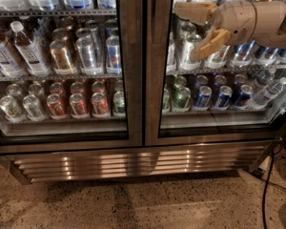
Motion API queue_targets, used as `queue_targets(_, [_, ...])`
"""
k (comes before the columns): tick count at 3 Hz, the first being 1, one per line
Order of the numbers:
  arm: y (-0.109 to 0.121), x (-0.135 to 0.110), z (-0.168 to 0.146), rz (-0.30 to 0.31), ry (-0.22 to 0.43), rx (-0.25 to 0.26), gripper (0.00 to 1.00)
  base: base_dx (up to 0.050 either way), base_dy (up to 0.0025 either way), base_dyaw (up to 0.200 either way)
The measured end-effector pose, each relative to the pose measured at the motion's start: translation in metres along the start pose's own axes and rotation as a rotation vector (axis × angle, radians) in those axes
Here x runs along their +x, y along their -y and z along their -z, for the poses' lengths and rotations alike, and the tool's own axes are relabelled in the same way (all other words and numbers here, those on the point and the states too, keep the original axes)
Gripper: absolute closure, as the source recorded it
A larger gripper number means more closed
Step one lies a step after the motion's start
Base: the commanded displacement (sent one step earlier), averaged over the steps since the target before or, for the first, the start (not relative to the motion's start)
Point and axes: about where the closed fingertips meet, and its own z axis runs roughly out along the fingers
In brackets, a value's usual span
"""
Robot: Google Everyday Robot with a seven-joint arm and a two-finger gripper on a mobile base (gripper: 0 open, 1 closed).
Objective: Open right fridge door
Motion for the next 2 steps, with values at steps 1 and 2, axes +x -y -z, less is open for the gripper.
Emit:
queue_targets(1, [0.0, 0.0, 0.0, 0.0, 0.0, 0.0, 0.0, 0.0, 0.0, 0.192])
queue_targets(2, [-0.0006, -0.0001, 0.0001, 0.0, 0.0, 0.0, 0.0, 0.0, 0.0, 0.0])
